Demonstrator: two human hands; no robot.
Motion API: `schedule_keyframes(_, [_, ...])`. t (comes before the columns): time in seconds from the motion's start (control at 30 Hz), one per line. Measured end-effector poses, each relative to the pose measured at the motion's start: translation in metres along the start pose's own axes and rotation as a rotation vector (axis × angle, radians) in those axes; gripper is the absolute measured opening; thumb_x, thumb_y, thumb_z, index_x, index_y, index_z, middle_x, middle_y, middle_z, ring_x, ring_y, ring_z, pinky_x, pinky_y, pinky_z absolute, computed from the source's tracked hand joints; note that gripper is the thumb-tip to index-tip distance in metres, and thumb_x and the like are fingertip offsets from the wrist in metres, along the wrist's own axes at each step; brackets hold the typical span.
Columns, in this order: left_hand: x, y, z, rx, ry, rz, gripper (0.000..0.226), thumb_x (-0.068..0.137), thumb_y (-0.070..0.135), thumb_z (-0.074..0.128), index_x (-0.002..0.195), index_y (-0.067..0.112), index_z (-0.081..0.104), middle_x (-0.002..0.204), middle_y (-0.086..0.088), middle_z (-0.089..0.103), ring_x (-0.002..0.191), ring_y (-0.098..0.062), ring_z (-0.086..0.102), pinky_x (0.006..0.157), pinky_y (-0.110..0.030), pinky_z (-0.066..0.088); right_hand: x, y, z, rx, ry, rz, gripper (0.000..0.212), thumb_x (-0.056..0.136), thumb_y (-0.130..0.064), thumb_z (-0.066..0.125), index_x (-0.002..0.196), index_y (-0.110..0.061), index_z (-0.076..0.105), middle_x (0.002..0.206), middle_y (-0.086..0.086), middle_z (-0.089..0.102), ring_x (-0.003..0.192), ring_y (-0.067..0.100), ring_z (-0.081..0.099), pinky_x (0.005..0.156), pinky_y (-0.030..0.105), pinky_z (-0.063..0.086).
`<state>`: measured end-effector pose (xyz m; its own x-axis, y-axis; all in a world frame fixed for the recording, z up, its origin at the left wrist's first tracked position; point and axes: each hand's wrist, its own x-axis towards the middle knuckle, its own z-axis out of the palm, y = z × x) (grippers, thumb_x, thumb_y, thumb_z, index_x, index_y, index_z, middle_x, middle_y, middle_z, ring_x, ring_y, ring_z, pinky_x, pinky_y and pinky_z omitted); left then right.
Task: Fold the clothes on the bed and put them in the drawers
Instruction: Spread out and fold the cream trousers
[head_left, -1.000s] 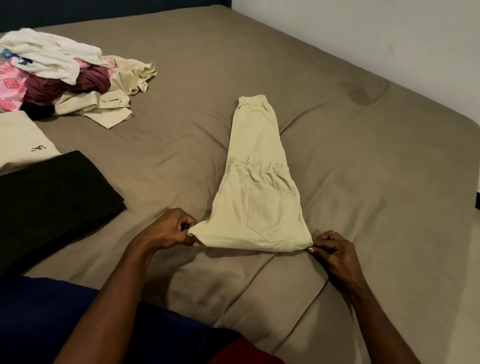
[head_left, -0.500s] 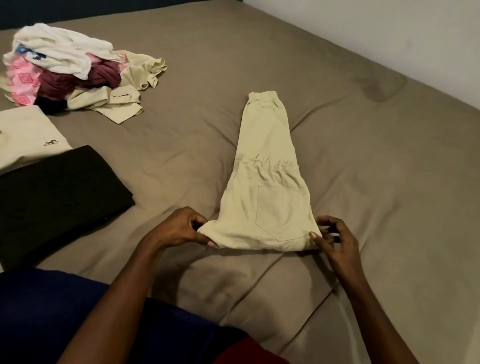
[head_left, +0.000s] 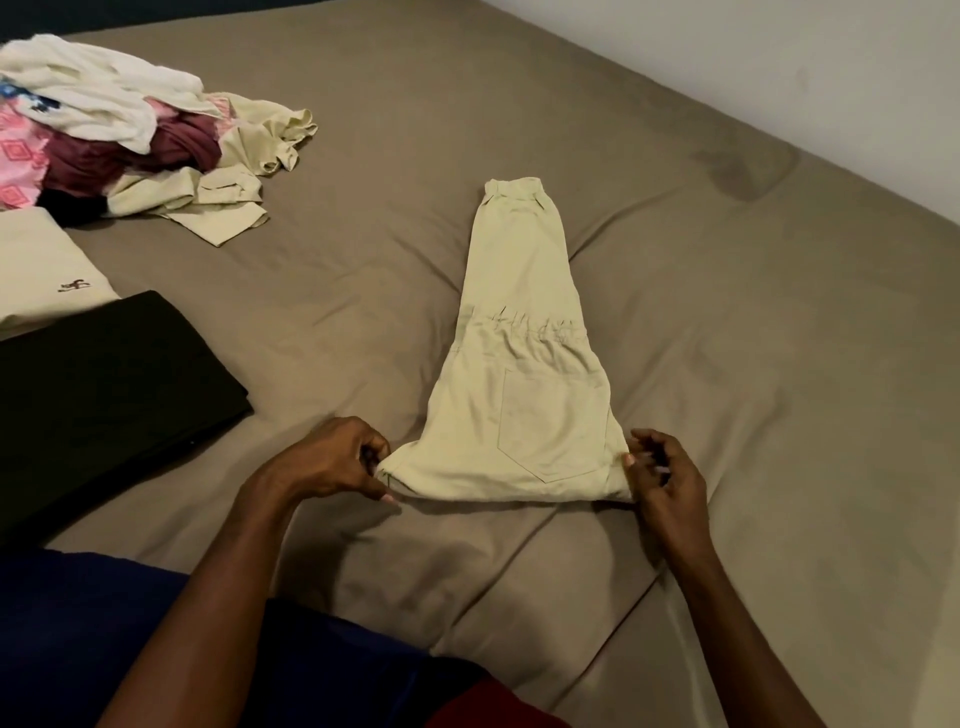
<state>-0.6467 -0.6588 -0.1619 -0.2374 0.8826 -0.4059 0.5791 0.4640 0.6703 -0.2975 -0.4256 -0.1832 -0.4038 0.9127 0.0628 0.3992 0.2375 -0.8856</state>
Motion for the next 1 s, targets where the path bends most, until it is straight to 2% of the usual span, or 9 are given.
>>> schedule_keyframes(0.1, [-0.001,-0.001,-0.005,-0.18,0.247,0.007,0.036,0.073,-0.005,0.074,0.085,0.029,0.075,0.081,0.008,0.075,0.076,-0.008,0.069,0.068,-0.027,0.055,0.002,-0.006,0.009,-0.227,0.042,-0.245,0.041,0.101,-0.033,0.053,0.141,-0.023,0.057,0.144,-0.006,0.056,0.131,0.018,0.052,0.108,0.049,0.046])
schedule_keyframes(0.2, [0.008,0.019,0.002,-0.105,0.603,0.169,0.029,0.082,0.017,0.074,0.106,0.033,0.071,0.107,0.023,0.069,0.101,-0.005,0.063,0.074,-0.022,0.05,0.01,-0.023,0.03,-0.49,-0.023,-0.424,0.051,0.106,-0.038,0.046,0.154,-0.021,0.045,0.165,0.002,0.035,0.15,0.02,0.033,0.119,0.034,0.026])
schedule_keyframes(0.3, [0.03,0.026,0.029,0.269,0.502,0.324,0.075,0.083,-0.004,0.064,0.147,0.032,0.05,0.147,0.008,0.054,0.131,-0.022,0.049,0.102,-0.035,0.046,0.028,-0.014,0.047,-0.612,-0.242,-0.498,0.055,0.109,-0.045,0.038,0.162,-0.03,0.03,0.173,-0.006,0.013,0.159,0.011,0.01,0.126,0.036,0.015])
schedule_keyframes(0.37, [0.043,0.022,0.036,0.457,0.344,0.268,0.095,0.08,-0.009,0.057,0.157,0.041,0.034,0.163,0.004,0.036,0.145,-0.024,0.037,0.107,-0.037,0.043,0.043,-0.005,0.046,-0.381,-0.381,-0.358,0.047,0.112,-0.042,0.038,0.159,-0.037,0.036,0.17,-0.016,0.018,0.157,0.003,0.008,0.129,0.045,0.015])
schedule_keyframes(0.57, [0.051,0.012,0.014,0.457,0.424,0.223,0.066,0.095,0.031,0.063,0.154,0.042,0.039,0.159,-0.001,0.044,0.136,-0.029,0.05,0.106,-0.04,0.043,0.077,0.015,0.021,-0.141,-0.367,-0.294,0.046,0.109,-0.012,0.049,0.151,-0.032,0.051,0.163,-0.012,0.039,0.153,0.007,0.028,0.127,0.048,0.026])
schedule_keyframes(0.63, [0.049,0.004,0.014,0.374,0.439,0.2,0.075,0.092,0.036,0.07,0.156,0.04,0.033,0.161,0.001,0.04,0.141,-0.026,0.045,0.109,-0.038,0.041,0.088,0.028,0.011,-0.225,-0.315,-0.306,0.06,0.104,-0.006,0.055,0.154,-0.039,0.045,0.163,-0.011,0.038,0.153,0.006,0.029,0.122,0.051,0.034])
schedule_keyframes(0.73, [0.055,0.001,0.01,0.398,0.43,0.12,0.108,0.077,0.047,0.083,0.162,0.036,0.016,0.167,0.003,0.028,0.144,-0.025,0.038,0.107,-0.039,0.045,0.097,0.032,0.006,-0.393,-0.311,-0.406,0.059,0.105,-0.033,0.049,0.159,-0.044,0.03,0.169,-0.009,0.027,0.155,0.009,0.025,0.121,0.051,0.032])
schedule_keyframes(0.83, [0.074,0.006,0.013,0.612,0.491,0.239,0.113,0.075,0.038,0.083,0.162,0.033,0.011,0.163,-0.009,0.035,0.139,-0.03,0.047,0.099,-0.039,0.053,0.107,0.025,0.013,-0.469,-0.334,-0.462,0.059,0.104,-0.043,0.046,0.159,-0.046,0.028,0.172,-0.003,0.018,0.153,0.018,0.03,0.117,0.043,0.033])
schedule_keyframes(1.0, [0.099,0.014,0.027,0.769,0.51,0.391,0.107,0.071,0.004,0.074,0.162,0.028,0.024,0.162,-0.015,0.036,0.121,-0.03,0.056,0.082,-0.036,0.054,0.136,0.017,0.028,-0.56,-0.377,-0.626,0.067,0.102,-0.02,0.061,0.158,-0.043,0.033,0.172,0.0,0.017,0.155,0.02,0.028,0.117,0.037,0.036])
